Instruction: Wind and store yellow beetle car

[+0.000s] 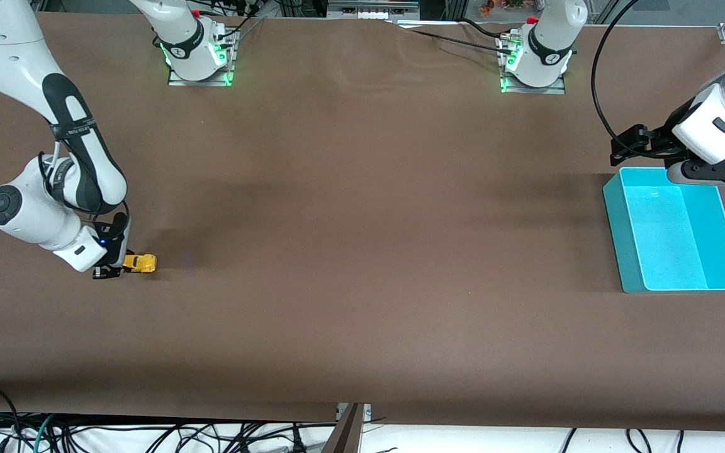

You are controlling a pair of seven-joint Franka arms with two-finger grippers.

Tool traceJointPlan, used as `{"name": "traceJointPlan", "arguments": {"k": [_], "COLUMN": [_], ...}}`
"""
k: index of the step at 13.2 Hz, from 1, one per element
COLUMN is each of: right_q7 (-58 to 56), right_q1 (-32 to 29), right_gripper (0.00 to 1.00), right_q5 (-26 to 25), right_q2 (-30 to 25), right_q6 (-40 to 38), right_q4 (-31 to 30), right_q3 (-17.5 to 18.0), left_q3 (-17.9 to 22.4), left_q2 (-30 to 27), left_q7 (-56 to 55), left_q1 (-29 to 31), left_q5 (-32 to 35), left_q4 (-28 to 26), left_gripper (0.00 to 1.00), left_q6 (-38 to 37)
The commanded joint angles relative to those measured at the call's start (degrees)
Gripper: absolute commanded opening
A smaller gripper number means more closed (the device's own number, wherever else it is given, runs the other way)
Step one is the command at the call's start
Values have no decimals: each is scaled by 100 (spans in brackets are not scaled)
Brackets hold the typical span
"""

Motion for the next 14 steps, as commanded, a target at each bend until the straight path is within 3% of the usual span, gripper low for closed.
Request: {"name": "traceJointPlan", "arguments": {"k": [1, 2, 3, 4, 6, 8, 10, 14], "right_q7": [-298, -289, -254, -280, -237, 17, 412, 880], "right_q1": [-195, -195, -186, -169, -160, -99, -55, 51], "right_gripper": [36, 48, 92, 100, 100, 100, 100, 100], "right_q5": [63, 72, 142, 264, 292, 301, 301, 292], "right_q2": [333, 324, 324, 324, 272, 272, 263, 263], "right_q6": [210, 210, 210, 149, 79, -516, -905, -932], "right_q4": [32, 32, 58, 198, 487, 1031, 1349, 1395], "right_q3": [65, 65, 74, 91, 389, 548, 575, 566], "left_q3": [2, 2, 11, 11, 11, 11, 11, 11], "left_q2": [75, 75, 75, 75, 75, 75, 75, 75], "left_q7": [-26, -9, 0, 0, 0, 0, 0, 0], "left_q1": [-4, 31, 40, 40, 31, 31, 31, 31], "left_q5": [53, 45, 45, 45, 45, 45, 45, 45], "left_q4": [179, 170, 170, 170, 170, 179, 170, 179], "left_gripper": [100, 100, 100, 100, 100, 100, 100, 100], "left_q6": [-115, -115, -124, -124, -124, -115, -115, -115]}}
